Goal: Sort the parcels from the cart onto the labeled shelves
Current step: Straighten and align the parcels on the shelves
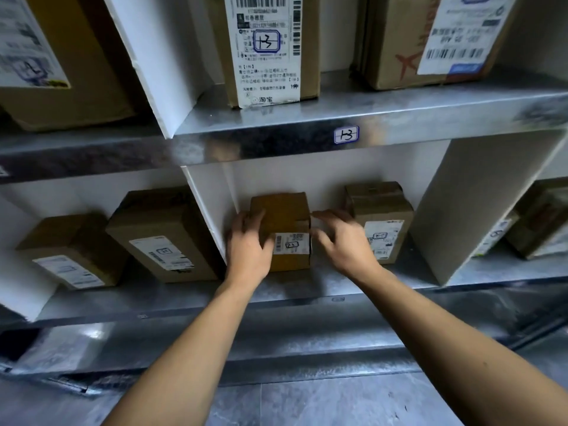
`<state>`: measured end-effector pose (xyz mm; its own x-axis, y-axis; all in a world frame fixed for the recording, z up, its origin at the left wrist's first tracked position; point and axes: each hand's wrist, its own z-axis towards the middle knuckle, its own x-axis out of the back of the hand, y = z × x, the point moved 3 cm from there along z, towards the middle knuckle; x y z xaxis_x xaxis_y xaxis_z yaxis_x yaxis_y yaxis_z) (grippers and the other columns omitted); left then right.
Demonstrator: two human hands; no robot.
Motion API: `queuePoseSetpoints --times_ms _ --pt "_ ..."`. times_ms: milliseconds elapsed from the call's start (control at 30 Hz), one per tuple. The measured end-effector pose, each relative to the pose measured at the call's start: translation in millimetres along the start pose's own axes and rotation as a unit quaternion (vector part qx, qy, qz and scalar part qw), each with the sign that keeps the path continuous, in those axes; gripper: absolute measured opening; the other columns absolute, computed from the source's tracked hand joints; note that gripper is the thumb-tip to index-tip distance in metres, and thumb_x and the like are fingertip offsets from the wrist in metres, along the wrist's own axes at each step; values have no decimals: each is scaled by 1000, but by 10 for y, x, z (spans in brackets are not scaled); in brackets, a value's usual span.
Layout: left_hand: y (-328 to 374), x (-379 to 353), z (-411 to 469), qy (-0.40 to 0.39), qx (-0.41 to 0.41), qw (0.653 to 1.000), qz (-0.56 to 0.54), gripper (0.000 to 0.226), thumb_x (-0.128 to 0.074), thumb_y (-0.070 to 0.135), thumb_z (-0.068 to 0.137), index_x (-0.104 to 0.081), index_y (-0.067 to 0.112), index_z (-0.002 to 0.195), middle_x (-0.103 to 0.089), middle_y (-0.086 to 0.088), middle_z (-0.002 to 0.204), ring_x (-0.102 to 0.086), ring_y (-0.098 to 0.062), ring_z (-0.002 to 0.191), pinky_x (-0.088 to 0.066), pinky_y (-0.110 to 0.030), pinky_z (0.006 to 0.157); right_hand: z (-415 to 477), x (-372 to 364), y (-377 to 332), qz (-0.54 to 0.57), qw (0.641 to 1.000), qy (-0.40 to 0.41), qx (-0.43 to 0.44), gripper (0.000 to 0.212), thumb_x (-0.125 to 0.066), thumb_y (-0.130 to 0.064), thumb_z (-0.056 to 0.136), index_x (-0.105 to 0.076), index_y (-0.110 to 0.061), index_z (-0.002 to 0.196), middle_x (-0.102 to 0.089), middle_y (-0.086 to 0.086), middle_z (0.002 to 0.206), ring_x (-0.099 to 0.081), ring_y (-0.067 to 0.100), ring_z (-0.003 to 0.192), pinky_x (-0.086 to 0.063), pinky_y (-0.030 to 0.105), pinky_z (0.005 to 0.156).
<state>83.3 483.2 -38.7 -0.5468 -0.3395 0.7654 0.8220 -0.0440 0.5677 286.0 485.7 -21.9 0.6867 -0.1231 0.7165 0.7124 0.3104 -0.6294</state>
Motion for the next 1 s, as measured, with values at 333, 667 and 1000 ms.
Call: queuePoseSetpoints --times_ms 333,667,1000 --pt "557 -19 -265 -1 -175 984 -23 43 -64 24 89 -58 17 131 -54 -13 128 -50 -36 115 -46 -45 99 -518 494 188 -191 976 90 44 38 -63 -30 95 -61 -13 129 -60 16 122 -60 38 104 -55 45 82" --pt "1223 -441 -61 -123 -188 974 33 52 -52 37 97 -37 32 147 -40 -4 151 -44 -29 132 -39 -43 110 -332 987 678 -251 964 90 11 31 -61 -32 90 -59 -9 112 -60 21 115 -59 44 91 -55 48 73" --pt "1396 -957 103 -126 -157 979 30 55 -61 27 92 -44 25 143 -37 -5 143 -40 -27 130 -38 -39 109 -17 1005 1130 -168 986 -14 7 50 -59 -30 96 -47 -26 144 -45 9 139 -51 39 121 -53 49 89"
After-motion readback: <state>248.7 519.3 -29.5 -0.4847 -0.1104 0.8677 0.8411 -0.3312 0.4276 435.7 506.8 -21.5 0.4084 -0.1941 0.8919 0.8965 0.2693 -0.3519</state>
